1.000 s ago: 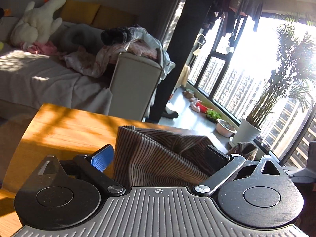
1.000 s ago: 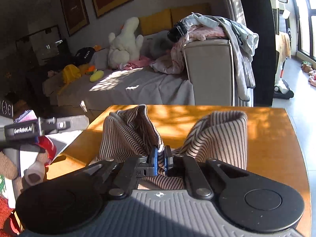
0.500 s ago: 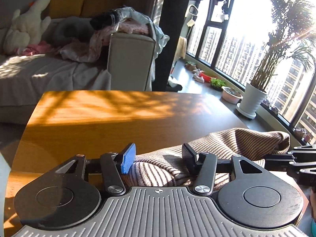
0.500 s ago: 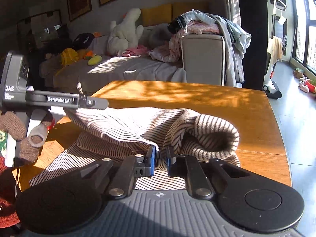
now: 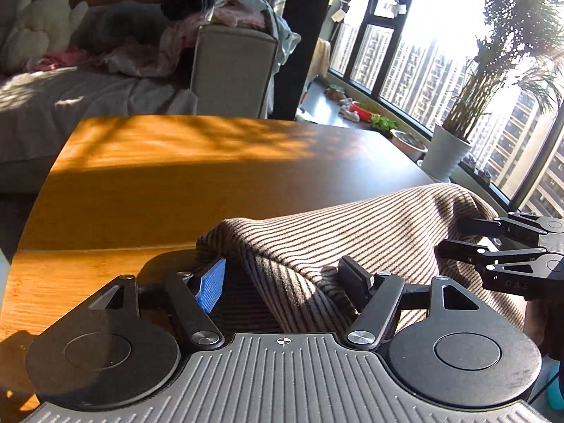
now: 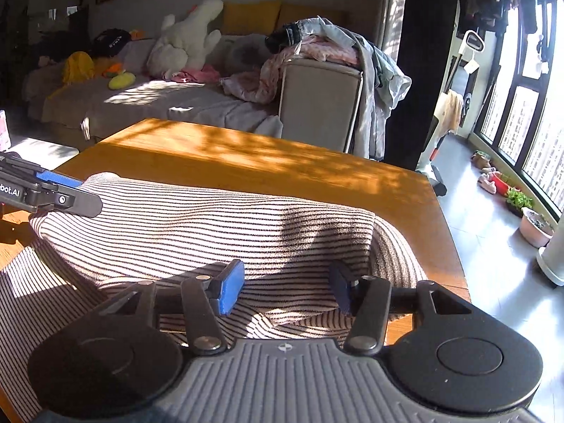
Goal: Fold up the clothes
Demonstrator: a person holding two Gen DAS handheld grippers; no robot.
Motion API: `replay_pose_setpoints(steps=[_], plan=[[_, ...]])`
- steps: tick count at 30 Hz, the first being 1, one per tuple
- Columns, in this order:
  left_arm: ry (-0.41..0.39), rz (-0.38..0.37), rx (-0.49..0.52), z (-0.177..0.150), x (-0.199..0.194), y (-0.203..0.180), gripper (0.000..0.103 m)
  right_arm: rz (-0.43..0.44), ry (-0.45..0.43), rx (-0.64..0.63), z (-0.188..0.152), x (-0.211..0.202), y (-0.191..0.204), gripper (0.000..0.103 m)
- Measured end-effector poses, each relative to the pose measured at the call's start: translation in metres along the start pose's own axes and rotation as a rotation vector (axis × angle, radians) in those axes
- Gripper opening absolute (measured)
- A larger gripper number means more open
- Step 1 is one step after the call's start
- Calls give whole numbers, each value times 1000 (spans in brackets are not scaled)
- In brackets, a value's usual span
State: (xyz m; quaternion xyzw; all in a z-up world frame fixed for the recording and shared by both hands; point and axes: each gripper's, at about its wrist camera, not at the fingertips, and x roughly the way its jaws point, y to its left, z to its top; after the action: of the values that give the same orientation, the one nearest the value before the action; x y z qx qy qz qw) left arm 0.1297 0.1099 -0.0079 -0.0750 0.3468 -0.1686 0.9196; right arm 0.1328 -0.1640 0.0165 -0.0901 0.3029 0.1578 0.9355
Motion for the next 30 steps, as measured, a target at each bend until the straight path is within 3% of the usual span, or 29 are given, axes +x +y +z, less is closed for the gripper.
replay_pose_setpoints(steps=[5,10,19,23,26,30], plan=[[-2,-22,-62,10,25,13,68,59,-9,99,6,31,-18,54],[-27,37,-49,37,48,19,59,59,-26,146,22,61,-25,54],[-33,105,-12,41,32,26,62,59,18,143,10,40,-33,54],[-33,114,-12,42,19,30,63,59,37,142,4,31,-36,61],[-50,102,-42,46,4,32,61,60,52,141,0,24,-38,62],[-85,58,-98,56,-13,34,63,34,-8,183,3,-3,-56,67]])
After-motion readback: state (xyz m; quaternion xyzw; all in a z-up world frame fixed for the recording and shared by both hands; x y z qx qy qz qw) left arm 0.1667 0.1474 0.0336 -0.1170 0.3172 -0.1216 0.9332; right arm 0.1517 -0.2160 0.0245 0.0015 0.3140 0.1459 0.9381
